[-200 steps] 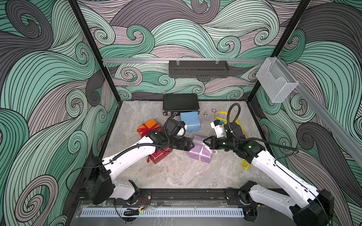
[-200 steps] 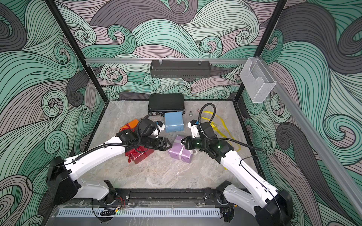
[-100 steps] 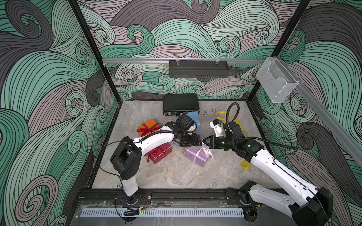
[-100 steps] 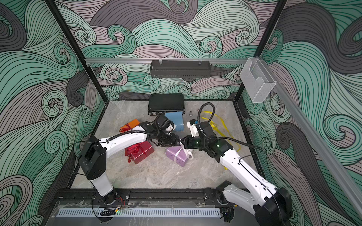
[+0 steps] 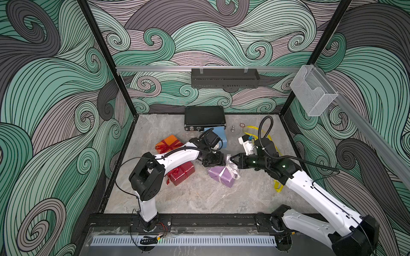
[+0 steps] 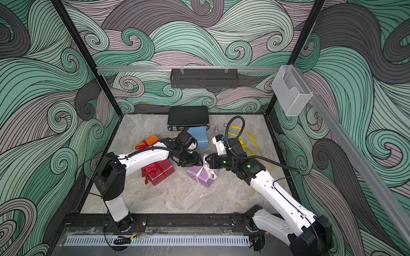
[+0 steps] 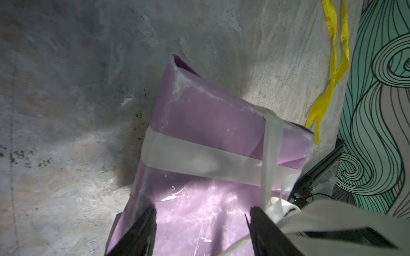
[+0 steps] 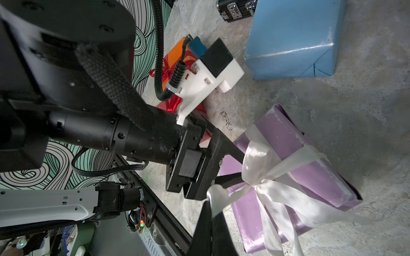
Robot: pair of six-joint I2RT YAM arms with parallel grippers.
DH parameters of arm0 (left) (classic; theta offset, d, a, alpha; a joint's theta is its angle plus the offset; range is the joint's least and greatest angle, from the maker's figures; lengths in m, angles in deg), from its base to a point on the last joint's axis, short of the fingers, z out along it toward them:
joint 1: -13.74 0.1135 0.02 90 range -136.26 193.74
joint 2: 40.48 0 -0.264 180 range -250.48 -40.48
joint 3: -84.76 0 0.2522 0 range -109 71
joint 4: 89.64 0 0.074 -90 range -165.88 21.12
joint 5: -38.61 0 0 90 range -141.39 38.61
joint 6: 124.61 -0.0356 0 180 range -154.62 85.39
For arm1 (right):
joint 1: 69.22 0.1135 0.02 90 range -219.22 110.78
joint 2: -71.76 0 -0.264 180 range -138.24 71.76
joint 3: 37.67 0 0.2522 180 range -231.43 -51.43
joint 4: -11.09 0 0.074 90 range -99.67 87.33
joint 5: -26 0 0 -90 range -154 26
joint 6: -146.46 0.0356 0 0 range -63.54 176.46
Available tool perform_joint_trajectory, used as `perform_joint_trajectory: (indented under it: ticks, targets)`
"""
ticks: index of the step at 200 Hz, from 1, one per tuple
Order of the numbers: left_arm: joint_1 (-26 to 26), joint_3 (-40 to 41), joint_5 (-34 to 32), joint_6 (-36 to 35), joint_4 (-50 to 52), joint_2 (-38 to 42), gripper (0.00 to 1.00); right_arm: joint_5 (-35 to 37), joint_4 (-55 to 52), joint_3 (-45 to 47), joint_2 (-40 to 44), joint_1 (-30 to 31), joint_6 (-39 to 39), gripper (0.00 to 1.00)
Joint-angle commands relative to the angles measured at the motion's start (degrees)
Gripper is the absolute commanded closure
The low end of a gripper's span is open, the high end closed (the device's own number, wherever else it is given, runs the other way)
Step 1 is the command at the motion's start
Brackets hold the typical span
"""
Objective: Untie the ribbon bows on the gift boxes
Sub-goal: Untie the ribbon from the gift box.
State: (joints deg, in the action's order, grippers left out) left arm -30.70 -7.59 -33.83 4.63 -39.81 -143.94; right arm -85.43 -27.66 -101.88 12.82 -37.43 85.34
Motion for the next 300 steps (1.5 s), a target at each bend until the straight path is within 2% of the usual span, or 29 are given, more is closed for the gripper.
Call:
perform_joint_trajectory:
  ticks: [1,170,300]
  targets:
    - [-0.2,0.1,-4.5,-0.7,7.7,-3.2,0.34,-0.3,1.4,-1.4,1.3,-0.6,-1.1,1.00]
    - [-3.0,-3.0,-10.9,-2.2,10.9,-7.7,0.34,-2.8,0.7,-3.3,8.6,-3.1,-0.9,1.00]
    - [-5.4,-4.4,-13.7,-2.1,12.7,-9.8,0.35,3.8,-2.4,-7.3,17.3,-5.4,-2.3,1.00]
